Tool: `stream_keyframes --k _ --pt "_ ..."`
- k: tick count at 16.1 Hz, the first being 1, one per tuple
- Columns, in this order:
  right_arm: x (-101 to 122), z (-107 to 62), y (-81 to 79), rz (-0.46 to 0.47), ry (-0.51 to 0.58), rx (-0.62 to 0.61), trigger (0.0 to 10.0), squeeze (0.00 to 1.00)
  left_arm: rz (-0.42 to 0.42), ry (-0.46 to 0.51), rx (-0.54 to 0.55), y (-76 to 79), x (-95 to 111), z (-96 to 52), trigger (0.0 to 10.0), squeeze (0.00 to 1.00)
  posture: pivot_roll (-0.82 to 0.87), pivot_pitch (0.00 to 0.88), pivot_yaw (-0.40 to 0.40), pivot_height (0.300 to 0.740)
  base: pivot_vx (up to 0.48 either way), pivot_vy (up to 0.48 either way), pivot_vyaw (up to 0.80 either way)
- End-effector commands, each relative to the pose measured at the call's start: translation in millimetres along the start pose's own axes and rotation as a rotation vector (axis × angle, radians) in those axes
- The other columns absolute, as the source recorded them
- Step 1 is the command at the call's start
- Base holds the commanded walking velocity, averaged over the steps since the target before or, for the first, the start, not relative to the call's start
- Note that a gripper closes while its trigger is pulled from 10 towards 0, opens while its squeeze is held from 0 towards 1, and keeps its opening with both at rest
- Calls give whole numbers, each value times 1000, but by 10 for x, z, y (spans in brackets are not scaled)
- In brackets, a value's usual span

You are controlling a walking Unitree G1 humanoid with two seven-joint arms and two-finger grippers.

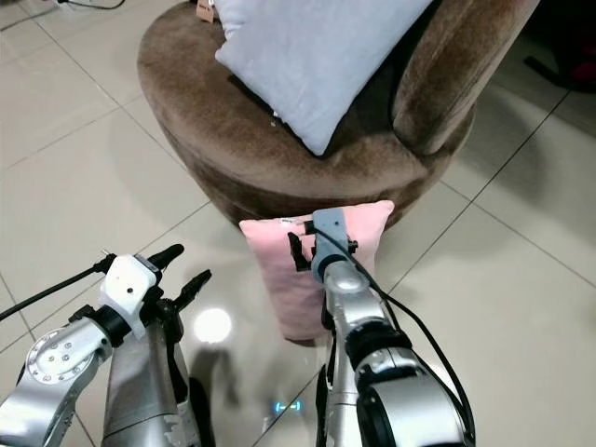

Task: Move the pillow to the sofa from floor

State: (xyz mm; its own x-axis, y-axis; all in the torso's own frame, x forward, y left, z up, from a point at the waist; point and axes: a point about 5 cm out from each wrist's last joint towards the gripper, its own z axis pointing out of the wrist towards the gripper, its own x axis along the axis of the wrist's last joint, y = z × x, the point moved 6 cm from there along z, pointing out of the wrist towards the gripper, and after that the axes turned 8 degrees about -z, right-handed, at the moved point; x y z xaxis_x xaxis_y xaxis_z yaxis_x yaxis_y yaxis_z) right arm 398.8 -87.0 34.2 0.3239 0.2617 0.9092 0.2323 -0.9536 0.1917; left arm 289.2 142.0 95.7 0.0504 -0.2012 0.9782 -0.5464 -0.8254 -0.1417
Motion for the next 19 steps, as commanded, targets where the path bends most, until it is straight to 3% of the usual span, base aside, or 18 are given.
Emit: stream_keyframes --k 1,2,3,4,5,9,12,19 --pt "-133 -13 -10 -43 -47 -39 10000 0 -3 -40 -50 71 -58 -61 10000 0 59 292 27 461 0 0 0" --pt "-141 -12 1 -69 -52 -59 10000 0 -2 -50 -67 91 -70 -77 10000 0 62 296 27 461 0 0 0" --pt "-159 -13 10 -91 -62 -83 8471 0 8 -64 -88 106 -94 -107 10000 0 66 301 29 461 0 0 0" --pt "-167 -14 13 -106 -65 -91 3725 0 10 -67 -90 106 -98 -118 10000 0 69 304 28 461 0 0 0" --pt "-177 -15 11 -118 -69 -98 0 0 13 -68 -90 104 -94 -131 10000 0 70 305 27 461 0 0 0" --pt "-188 -15 33 -146 -76 -120 0 0 5 -77 -97 117 -89 -152 10000 0 64 303 23 461 0 0 0" --pt "-190 -9 -3 -107 -76 -92 0 0 -1 -90 -120 164 -114 -156 10000 0 63 302 19 461 0 0 0" --pt "-180 -8 -87 -129 -62 -47 0 0 2 -93 -122 175 -119 -158 10000 0 64 299 18 461 0 0 0"
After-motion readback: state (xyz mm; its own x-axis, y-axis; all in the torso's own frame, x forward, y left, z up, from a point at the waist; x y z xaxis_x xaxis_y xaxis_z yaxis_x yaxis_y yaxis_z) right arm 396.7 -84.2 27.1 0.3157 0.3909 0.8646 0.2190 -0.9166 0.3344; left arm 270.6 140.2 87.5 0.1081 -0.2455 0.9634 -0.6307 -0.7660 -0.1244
